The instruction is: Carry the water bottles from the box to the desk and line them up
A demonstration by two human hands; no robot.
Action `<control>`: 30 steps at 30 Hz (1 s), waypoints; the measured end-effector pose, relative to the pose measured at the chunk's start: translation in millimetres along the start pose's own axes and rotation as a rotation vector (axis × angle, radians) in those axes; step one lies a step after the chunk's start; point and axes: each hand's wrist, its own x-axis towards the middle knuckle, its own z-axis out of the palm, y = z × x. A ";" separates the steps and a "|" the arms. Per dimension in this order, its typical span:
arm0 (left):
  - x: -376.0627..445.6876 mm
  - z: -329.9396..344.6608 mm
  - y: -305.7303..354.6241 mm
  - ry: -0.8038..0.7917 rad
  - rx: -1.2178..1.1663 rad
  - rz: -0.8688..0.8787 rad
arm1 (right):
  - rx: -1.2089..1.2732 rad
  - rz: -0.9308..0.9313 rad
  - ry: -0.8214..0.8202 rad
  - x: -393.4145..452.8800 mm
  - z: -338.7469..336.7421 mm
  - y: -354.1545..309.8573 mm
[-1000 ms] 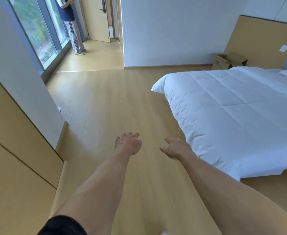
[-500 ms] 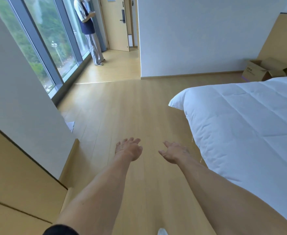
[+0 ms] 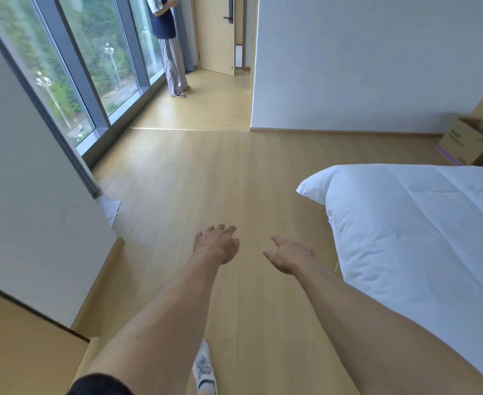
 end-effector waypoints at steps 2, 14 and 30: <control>38.4 -9.2 -5.8 -0.009 0.001 0.017 | -0.006 0.014 0.002 33.6 -12.8 -5.5; 270.1 -111.9 -41.3 -0.003 0.012 0.154 | 0.014 0.136 0.038 222.5 -111.7 -59.6; 517.4 -192.5 3.7 -0.003 0.093 0.215 | 0.090 0.190 0.060 457.5 -217.2 -31.1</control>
